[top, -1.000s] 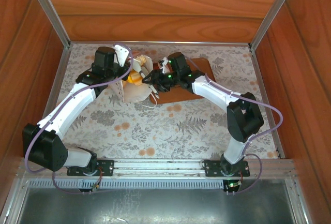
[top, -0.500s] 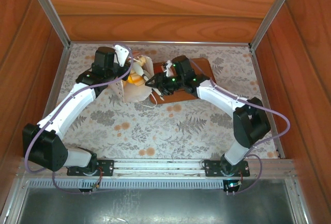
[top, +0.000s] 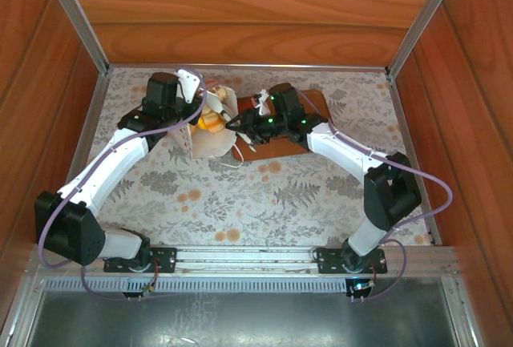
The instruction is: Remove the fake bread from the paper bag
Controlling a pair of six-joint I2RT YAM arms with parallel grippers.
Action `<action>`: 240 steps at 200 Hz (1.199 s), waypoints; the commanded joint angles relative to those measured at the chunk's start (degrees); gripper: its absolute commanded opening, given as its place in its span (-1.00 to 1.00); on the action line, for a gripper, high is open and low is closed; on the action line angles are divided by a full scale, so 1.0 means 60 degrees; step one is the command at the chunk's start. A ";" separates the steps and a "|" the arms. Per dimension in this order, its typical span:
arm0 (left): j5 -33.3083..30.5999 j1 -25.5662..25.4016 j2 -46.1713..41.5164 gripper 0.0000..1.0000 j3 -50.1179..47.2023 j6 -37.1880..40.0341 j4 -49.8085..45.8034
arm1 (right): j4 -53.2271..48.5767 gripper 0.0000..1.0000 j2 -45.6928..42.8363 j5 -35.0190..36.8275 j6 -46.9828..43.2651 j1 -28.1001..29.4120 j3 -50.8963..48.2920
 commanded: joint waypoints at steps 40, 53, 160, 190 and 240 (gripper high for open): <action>0.0172 -0.0084 0.0059 -1.00 0.0250 -0.0045 0.0274 | 0.0305 0.10 0.0514 -0.0263 0.0105 -0.0147 0.0315; 0.0194 -0.0084 0.0070 -1.00 0.0264 -0.0044 0.0271 | 0.0409 0.09 0.0601 -0.0322 0.0157 -0.0149 0.0330; 0.0251 -0.0084 0.0020 -1.00 0.0155 -0.0080 0.0256 | 0.0703 0.08 0.1052 -0.0512 0.0239 -0.0236 0.0769; 0.0248 -0.0095 0.0070 -1.00 0.0162 -0.0086 0.0263 | 0.0710 -0.19 0.1089 -0.0609 0.0156 -0.0248 0.0847; 0.0087 -0.0099 0.0092 -1.00 0.0157 -0.0099 0.0260 | 0.0203 -0.29 0.0492 -0.0492 -0.0309 -0.0250 0.0680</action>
